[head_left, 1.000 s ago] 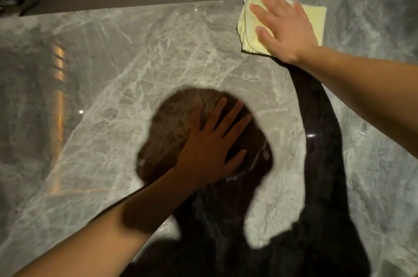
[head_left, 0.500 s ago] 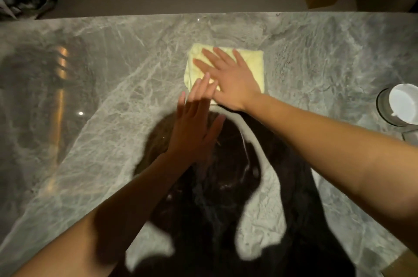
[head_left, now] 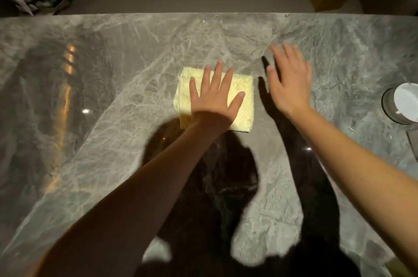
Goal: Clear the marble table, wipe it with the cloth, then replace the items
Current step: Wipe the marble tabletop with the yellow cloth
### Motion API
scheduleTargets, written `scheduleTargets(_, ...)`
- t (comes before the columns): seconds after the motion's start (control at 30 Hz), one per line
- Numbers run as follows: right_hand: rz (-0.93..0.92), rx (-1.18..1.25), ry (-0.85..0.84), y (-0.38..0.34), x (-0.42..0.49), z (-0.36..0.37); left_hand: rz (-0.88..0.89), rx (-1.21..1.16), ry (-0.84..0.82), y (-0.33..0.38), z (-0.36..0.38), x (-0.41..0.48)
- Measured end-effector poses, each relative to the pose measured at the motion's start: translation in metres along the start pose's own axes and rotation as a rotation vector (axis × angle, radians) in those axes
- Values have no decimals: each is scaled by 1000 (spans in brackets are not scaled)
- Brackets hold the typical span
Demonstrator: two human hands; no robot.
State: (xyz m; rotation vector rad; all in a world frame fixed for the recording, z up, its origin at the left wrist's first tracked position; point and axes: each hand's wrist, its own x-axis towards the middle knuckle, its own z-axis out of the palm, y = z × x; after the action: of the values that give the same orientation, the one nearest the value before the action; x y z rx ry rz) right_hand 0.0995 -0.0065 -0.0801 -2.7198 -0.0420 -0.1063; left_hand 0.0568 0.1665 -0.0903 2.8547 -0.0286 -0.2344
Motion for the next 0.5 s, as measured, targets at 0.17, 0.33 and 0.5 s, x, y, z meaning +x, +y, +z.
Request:
scheduleTargets(0.17,61,-258,-182,29,-13,19,-82,83,-23,4,12,3)
scheduleTargets(0.33,65,-262,-181,29,-11,15,-90,73,-12,1,10,-5)
scheduleTargets(0.5,61,-250,-200,27,-11,16,-60,94,159,-13,19,-57)
